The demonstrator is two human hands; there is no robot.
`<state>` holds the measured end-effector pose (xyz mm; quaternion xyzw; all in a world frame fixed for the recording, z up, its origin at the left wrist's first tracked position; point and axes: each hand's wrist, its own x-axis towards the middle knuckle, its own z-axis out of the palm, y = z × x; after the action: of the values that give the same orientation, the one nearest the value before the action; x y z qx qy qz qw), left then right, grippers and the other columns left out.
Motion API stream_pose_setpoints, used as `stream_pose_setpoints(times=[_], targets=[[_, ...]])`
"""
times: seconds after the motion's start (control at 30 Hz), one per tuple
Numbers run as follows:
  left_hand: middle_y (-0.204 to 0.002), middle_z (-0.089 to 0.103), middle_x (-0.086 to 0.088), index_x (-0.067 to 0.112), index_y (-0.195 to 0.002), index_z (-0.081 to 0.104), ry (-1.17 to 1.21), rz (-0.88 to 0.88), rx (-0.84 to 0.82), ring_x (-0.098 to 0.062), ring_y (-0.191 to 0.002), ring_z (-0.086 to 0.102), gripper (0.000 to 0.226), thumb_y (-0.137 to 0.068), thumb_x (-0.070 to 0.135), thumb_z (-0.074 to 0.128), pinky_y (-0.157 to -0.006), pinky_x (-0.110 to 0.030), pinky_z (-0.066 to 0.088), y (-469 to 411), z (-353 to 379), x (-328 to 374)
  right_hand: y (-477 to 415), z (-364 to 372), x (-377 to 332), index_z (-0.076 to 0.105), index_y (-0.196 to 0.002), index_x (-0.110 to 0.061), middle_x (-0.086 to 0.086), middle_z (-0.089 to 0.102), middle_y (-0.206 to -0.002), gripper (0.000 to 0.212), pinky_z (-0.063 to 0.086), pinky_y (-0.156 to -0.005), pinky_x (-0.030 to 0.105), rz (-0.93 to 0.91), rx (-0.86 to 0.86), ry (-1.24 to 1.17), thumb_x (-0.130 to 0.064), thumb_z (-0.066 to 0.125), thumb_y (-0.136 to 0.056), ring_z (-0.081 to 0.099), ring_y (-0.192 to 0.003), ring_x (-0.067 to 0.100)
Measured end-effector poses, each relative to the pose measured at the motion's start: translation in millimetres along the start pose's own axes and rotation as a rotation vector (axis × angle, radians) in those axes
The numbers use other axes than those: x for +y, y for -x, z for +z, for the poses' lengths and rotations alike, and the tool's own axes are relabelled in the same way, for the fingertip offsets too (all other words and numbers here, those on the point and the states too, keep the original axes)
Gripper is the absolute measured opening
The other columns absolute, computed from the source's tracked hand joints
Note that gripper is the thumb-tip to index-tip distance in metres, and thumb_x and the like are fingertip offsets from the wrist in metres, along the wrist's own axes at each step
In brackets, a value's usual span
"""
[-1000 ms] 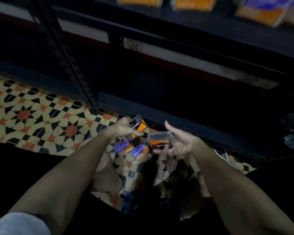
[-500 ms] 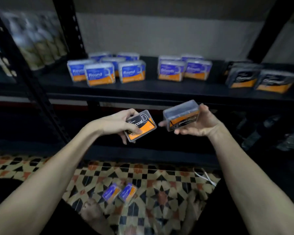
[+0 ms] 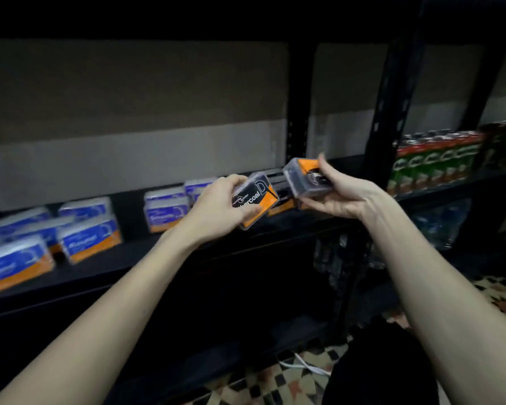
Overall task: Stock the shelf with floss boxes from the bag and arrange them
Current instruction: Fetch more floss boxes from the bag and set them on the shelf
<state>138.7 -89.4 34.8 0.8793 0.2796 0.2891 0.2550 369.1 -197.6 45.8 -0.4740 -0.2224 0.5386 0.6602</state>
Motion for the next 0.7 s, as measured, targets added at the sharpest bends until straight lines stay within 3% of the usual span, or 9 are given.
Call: stream_pose_setpoints(times=[0.07,0.1,0.13,0.23,0.3,0.4,0.57,0.7], targets=[[-0.126,0.06,-0.005,0.022,-0.137,0.051,-0.14,0.024,-0.008,-0.023,-0.12,0.055,0.07,-0.075,0.048,0.073,-0.105,-0.039,0.042,-19,18,7,5,-10,-18,0.064,-0.106,0.001,0.016,0.075,-0.096,0.025,0.063,-0.071,0.042,-0.025,-0.037,0.189,-0.017,0.065,-0.088,0.074,-0.084,0.025],[-0.127,0.056,-0.008,0.02,-0.139,0.049,-0.205,0.036,-0.002,-0.027,-0.123,0.052,0.068,-0.08,0.043,0.073,-0.104,-0.038,0.041,-24,27,9,4,-14,-25,0.064,-0.107,0.005,0.02,0.073,-0.102,0.028,0.062,-0.075,0.044,-0.054,-0.023,0.338,-0.009,0.07,-0.083,0.073,-0.089,0.028],[-0.126,0.055,-0.009,0.019,-0.138,0.048,-0.265,0.055,0.012,-0.029,-0.122,0.051,0.065,-0.082,0.041,0.072,-0.103,-0.039,0.041,-28,37,10,3,-17,-31,0.065,-0.103,0.004,0.02,0.073,-0.102,0.031,0.062,-0.075,0.043,-0.12,0.025,0.528,-0.006,0.077,-0.076,0.072,-0.088,0.029],[-0.119,0.059,-0.005,0.019,-0.126,0.048,-0.346,0.081,0.08,-0.029,-0.114,0.051,0.056,-0.081,0.043,0.071,-0.096,-0.043,0.044,-32,58,7,-4,-18,-44,0.062,-0.085,-0.019,0.006,0.071,-0.086,0.052,0.057,-0.067,0.031,-0.469,0.292,1.236,-0.018,0.097,-0.046,0.066,-0.073,0.019],[-0.115,0.06,-0.003,0.018,-0.122,0.048,-0.381,0.088,0.11,-0.027,-0.11,0.048,0.052,-0.082,0.042,0.072,-0.091,-0.044,0.044,-33,69,4,-9,-13,-46,0.067,-0.1,-0.025,-0.002,0.069,-0.088,0.066,0.053,-0.071,0.027,-0.533,0.282,1.508,-0.017,0.097,-0.042,0.064,-0.079,0.016],[-0.115,0.058,-0.003,0.017,-0.121,0.05,-0.458,0.115,0.163,-0.026,-0.108,0.046,0.05,-0.082,0.04,0.072,-0.087,-0.044,0.045,-36,78,-4,-20,-10,-43,0.062,-0.127,-0.024,-0.006,0.062,-0.095,0.088,0.055,-0.077,0.031,-0.536,0.239,1.695,-0.014,0.096,-0.046,0.06,-0.088,0.015],[-0.121,0.043,-0.002,0.018,-0.124,0.056,-0.544,0.161,0.214,-0.024,-0.11,0.042,0.051,-0.081,0.04,0.074,-0.087,-0.043,0.044,-39,86,-15,-35,-23,-28,0.064,-0.1,-0.024,0.007,0.065,-0.096,0.05,0.056,-0.075,0.038,-0.653,0.303,1.858,-0.009,0.08,-0.055,0.062,-0.091,0.03],[-0.14,0.038,-0.006,0.021,-0.137,0.049,-0.601,0.125,0.199,-0.028,-0.124,0.035,0.057,-0.087,0.042,0.066,-0.095,-0.046,0.04,-46,96,-16,-40,-31,-7,0.066,-0.112,-0.022,0.002,0.054,-0.115,0.049,0.048,-0.084,0.042,-0.692,0.266,1.948,-0.011,0.08,-0.066,0.045,-0.109,0.027]])
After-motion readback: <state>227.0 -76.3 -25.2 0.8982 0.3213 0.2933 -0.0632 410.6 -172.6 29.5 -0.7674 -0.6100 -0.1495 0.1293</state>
